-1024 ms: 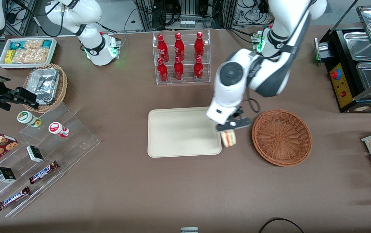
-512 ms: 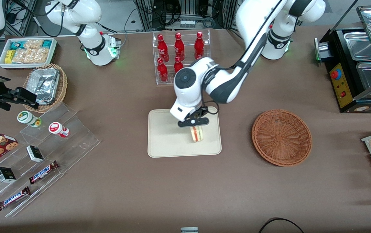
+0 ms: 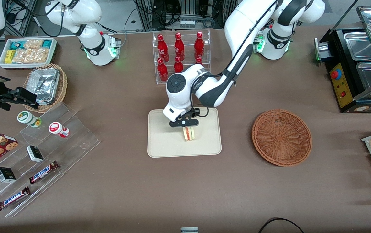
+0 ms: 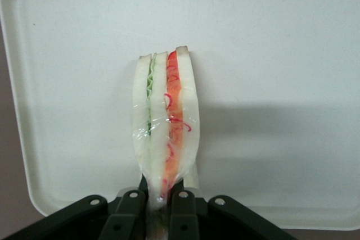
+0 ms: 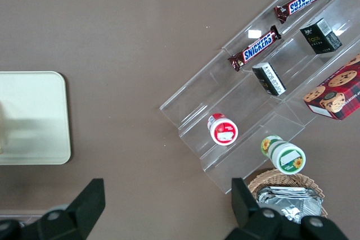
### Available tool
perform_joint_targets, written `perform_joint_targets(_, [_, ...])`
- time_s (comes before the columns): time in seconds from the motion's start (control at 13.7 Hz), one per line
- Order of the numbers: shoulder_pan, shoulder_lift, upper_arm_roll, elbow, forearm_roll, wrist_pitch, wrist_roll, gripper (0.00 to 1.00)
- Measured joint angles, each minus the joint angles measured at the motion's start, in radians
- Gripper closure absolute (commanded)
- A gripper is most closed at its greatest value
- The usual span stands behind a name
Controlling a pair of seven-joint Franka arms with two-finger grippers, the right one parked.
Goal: Place sandwich from basket to tray
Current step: 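Lower the sandwich onto the tray and open the left gripper, then raise the left gripper off the sandwich and withdraw it past the basket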
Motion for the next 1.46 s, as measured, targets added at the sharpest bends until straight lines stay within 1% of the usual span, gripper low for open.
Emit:
perform_joint_targets(0.07, [-0.002, 0.008, 0.000, 0.000, 0.000, 0.005, 0.000, 0.84])
perform_joint_targets(0.15, [-0.005, 0.014, 0.000, 0.000, 0.000, 0.006, 0.000, 0.39])
perform_joint_targets(0.22, [-0.008, 0.017, 0.000, 0.001, 0.000, 0.007, 0.000, 0.00])
perform_joint_targets(0.66, [-0.010, 0.013, 0.004, 0.021, 0.001, 0.007, 0.000, 0.00])
perform_joint_targets(0.8, [-0.008, -0.014, 0.009, 0.038, 0.001, -0.011, 0.000, 0.00])
perform_joint_targets(0.95, [0.002, -0.070, 0.019, 0.051, -0.002, -0.060, -0.003, 0.00])
perform_joint_targets(1.1, [0.043, -0.148, 0.024, 0.056, -0.002, -0.141, -0.003, 0.00])
perform_joint_targets(1.24, [0.108, -0.233, 0.025, 0.056, -0.002, -0.234, 0.020, 0.00])
perform_joint_targets(1.46, [0.232, -0.336, 0.028, 0.043, -0.003, -0.345, 0.149, 0.00])
